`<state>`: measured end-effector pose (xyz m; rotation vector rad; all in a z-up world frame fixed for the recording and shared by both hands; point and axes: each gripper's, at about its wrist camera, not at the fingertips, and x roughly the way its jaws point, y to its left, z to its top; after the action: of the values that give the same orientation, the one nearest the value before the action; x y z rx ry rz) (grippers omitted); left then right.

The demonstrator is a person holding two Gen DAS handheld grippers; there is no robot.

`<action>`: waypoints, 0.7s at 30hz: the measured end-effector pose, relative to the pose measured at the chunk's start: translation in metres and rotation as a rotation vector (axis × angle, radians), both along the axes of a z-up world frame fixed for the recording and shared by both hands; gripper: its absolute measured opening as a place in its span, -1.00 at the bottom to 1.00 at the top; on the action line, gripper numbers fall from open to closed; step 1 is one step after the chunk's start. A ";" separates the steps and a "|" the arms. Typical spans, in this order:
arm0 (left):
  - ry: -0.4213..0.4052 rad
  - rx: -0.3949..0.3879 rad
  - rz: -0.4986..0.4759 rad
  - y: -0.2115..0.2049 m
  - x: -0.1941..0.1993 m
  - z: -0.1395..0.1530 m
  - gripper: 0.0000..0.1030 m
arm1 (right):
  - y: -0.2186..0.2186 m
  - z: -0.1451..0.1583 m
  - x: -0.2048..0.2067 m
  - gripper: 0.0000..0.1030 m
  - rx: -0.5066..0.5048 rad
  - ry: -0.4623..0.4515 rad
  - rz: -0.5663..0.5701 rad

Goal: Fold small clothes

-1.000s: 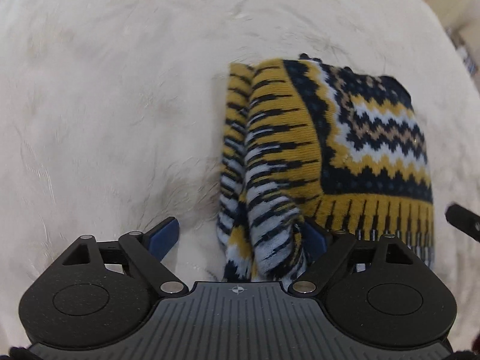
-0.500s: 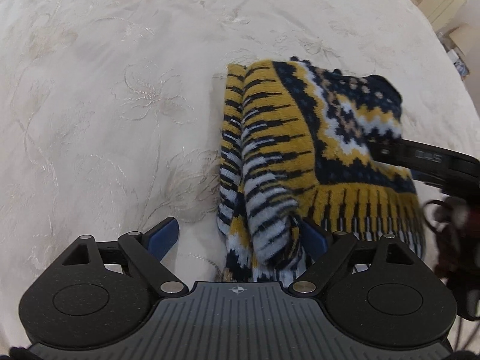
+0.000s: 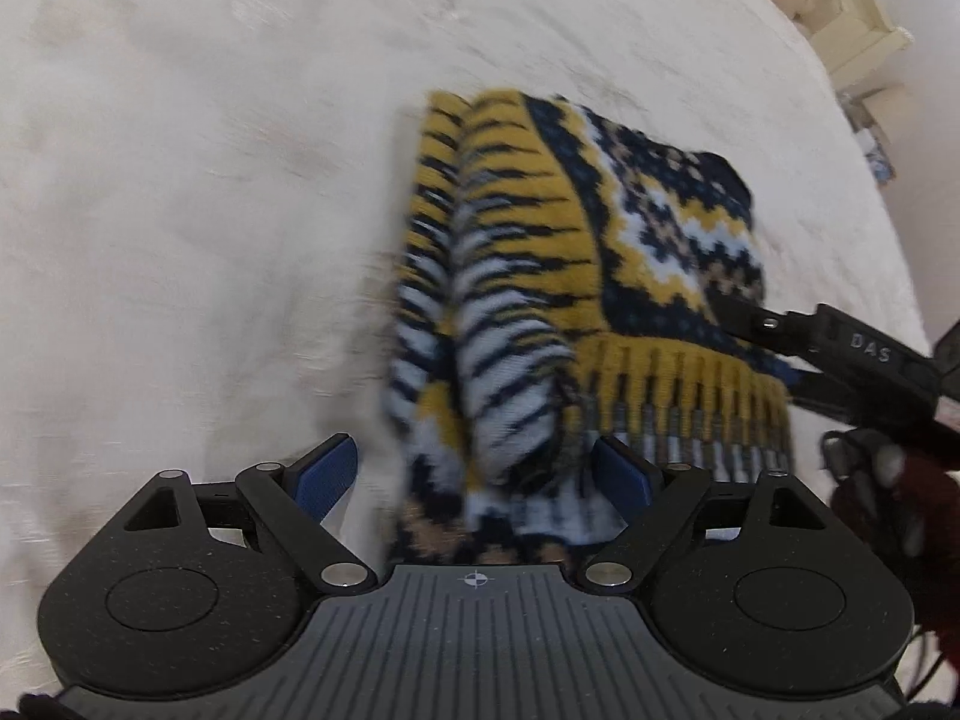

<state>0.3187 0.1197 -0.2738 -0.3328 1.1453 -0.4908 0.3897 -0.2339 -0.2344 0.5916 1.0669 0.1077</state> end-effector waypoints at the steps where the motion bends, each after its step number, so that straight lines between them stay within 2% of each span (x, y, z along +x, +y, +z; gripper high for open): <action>1: 0.014 -0.019 -0.014 -0.003 0.002 -0.002 0.66 | 0.000 -0.002 0.001 0.48 0.019 0.003 0.000; 7: 0.077 -0.122 -0.079 -0.015 0.012 -0.010 0.64 | -0.002 -0.008 0.003 0.51 0.083 0.017 -0.037; 9: 0.081 -0.141 -0.093 -0.017 0.013 -0.012 0.48 | -0.003 -0.009 0.004 0.51 0.101 0.026 -0.041; 10: 0.083 -0.151 -0.100 -0.016 0.013 -0.013 0.44 | -0.003 -0.009 0.005 0.47 0.111 0.033 -0.040; 12: 0.090 -0.172 -0.103 -0.011 0.013 -0.012 0.29 | -0.003 -0.008 0.007 0.28 0.115 0.041 -0.034; 14: 0.098 -0.200 -0.096 -0.008 0.012 -0.013 0.17 | -0.003 -0.003 0.006 0.00 0.110 0.037 -0.021; 16: 0.100 -0.224 -0.097 -0.005 0.008 -0.010 0.14 | -0.002 0.005 0.005 -0.07 0.115 0.037 -0.008; 21: 0.086 -0.253 -0.146 -0.008 -0.015 0.004 0.14 | 0.008 0.029 -0.010 -0.09 0.098 0.039 0.030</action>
<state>0.3034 0.1114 -0.2698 -0.4960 1.1981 -0.7589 0.3798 -0.2255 -0.2053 0.6690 1.1126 0.1761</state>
